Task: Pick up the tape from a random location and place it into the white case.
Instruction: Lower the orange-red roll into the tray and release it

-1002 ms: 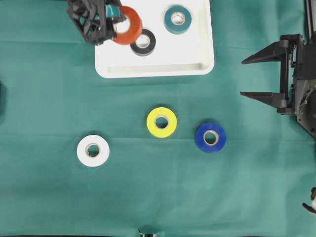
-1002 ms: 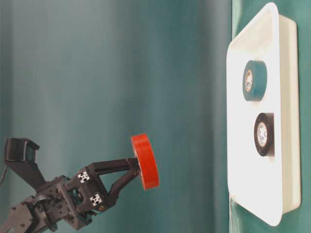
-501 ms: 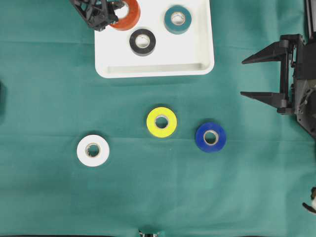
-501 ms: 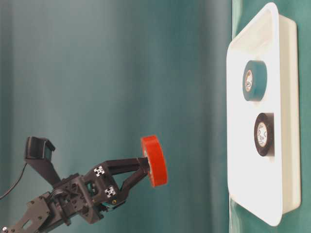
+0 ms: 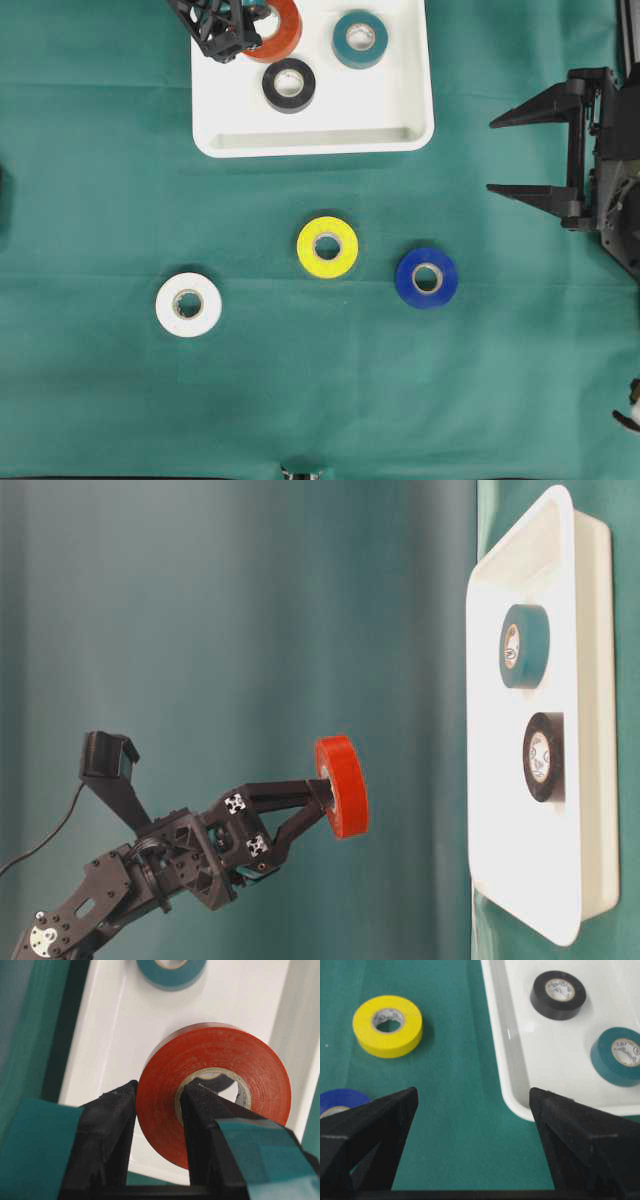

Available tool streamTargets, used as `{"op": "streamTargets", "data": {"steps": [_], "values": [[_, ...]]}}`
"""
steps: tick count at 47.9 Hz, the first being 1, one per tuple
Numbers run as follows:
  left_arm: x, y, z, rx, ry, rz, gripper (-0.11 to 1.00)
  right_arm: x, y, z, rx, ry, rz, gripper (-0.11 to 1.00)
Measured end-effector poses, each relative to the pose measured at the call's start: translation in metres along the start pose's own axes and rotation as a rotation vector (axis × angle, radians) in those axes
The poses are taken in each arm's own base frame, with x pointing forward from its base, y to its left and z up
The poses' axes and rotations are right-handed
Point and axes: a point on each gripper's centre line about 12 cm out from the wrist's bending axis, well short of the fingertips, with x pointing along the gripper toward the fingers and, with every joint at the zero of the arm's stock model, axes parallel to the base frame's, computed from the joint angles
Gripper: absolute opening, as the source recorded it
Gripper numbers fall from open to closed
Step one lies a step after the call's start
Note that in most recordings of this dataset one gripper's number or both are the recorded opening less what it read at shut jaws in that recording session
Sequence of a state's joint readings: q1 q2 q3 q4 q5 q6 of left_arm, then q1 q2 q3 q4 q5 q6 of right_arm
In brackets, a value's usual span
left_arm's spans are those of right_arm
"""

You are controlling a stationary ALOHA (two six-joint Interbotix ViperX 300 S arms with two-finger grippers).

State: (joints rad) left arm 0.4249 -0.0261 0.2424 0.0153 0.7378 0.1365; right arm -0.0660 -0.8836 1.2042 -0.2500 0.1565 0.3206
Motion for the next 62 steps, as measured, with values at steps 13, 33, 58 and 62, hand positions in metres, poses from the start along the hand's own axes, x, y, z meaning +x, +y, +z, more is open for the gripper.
{"op": "streamTargets", "data": {"steps": [13,33,58,62], "values": [[0.0,0.0,-0.001,0.0,0.006,-0.001,0.22,0.0,0.0,0.0,0.001,0.0,-0.002,0.9],[0.03,-0.004,-0.027,0.005,0.067,-0.011,0.22,0.0,0.0,0.001,0.001,-0.002,-0.001,0.9],[0.096,0.012,-0.068,-0.032,0.063,0.016,0.22,0.001,0.0,0.0,0.001,0.003,-0.001,0.9],[0.101,0.012,-0.07,-0.022,0.071,0.016,0.22,0.001,0.0,0.0,0.0,0.005,-0.001,0.9]]}}
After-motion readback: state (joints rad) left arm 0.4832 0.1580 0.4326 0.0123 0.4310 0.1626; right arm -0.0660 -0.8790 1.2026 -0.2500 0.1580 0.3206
